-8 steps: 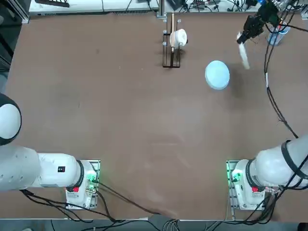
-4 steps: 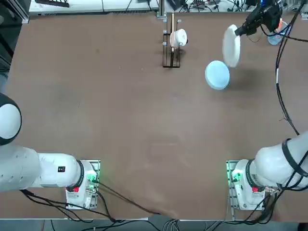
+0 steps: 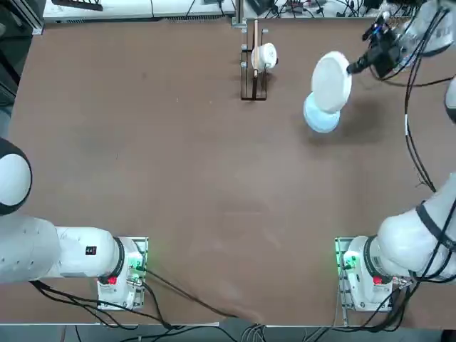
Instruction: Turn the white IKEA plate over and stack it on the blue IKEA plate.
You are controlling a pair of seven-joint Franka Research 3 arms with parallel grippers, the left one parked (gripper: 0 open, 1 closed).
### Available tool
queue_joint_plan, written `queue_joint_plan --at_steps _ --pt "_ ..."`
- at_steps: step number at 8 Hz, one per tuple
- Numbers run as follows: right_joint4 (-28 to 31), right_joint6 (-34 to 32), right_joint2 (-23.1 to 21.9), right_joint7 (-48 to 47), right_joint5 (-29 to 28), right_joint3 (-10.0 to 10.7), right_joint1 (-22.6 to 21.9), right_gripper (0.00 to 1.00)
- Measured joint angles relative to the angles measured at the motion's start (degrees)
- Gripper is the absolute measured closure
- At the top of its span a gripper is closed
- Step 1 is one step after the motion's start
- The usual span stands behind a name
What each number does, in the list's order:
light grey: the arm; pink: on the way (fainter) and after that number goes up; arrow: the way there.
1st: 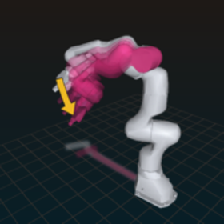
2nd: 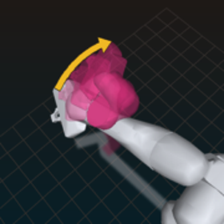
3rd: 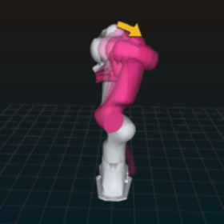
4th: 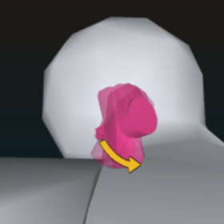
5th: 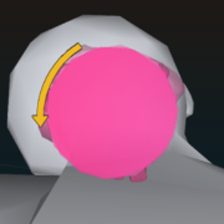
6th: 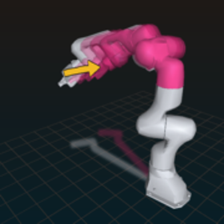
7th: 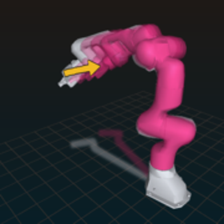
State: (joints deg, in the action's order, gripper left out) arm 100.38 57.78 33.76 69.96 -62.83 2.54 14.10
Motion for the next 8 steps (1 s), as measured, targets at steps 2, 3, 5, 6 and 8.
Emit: queue_joint_plan --at_steps 2,3,5,6,8 --pt "-0.05 -2.44 6.32 11.74 -2.36 -0.25 -0.01 0.97" --pt "-0.14 -2.79 7.88 14.53 -2.87 -0.37 -0.03 0.97" --pt "-1.64 -2.60 10.23 16.59 -3.01 -0.39 -0.02 0.97" --pt "-3.16 -2.44 12.47 18.05 -2.99 -0.38 -0.03 0.97" --pt "-5.93 -1.95 18.04 21.56 -2.95 -0.39 -0.12 0.97"
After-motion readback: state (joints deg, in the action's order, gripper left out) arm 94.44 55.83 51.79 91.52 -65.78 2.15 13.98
